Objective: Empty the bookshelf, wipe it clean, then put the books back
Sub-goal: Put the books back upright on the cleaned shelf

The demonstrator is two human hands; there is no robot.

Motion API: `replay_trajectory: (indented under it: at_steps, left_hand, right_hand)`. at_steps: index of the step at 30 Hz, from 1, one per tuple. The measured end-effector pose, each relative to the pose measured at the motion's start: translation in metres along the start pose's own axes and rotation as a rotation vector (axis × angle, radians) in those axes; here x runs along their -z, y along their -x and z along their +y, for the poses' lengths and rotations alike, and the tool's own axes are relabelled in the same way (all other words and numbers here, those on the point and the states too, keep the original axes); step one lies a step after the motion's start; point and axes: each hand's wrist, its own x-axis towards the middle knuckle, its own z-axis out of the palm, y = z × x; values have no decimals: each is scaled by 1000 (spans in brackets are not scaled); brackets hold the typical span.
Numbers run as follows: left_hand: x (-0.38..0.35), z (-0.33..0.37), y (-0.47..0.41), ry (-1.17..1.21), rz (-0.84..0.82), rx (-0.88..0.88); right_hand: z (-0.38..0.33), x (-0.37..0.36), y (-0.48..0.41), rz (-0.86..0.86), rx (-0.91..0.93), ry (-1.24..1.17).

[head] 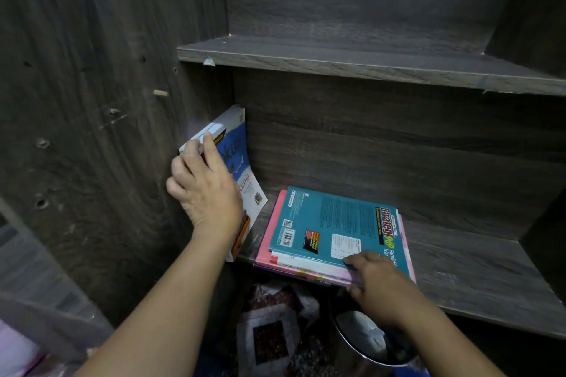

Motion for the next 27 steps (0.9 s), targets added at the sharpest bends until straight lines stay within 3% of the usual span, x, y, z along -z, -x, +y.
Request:
replay_trajectory:
  at_steps: [3, 6, 13, 18, 21, 24, 27]
  left_hand:
    - [9, 14, 17, 103, -70, -111]
    - [11, 33, 39, 274, -152, -318]
    - [-1, 62, 90, 424, -389, -742]
    - [-12, 79, 106, 495, -654, -892]
    - [-15, 88, 114, 562, -834, -883]
    - [-14, 97, 116, 544, -924, -868]
    - [-13, 102, 119, 427, -930, -985]
  right_hand:
    - [2, 6, 0, -1, -20, -6]
    - [9, 10, 1, -2, -66, -25]
    - [31, 13, 6, -18, -143, 28]
    - [46, 12, 10, -13, -221, 12]
    - [53, 11, 10, -1, -281, -43]
    - [56, 10, 11, 9, -316, -73]
    - [55, 10, 11, 7, -308, -38]
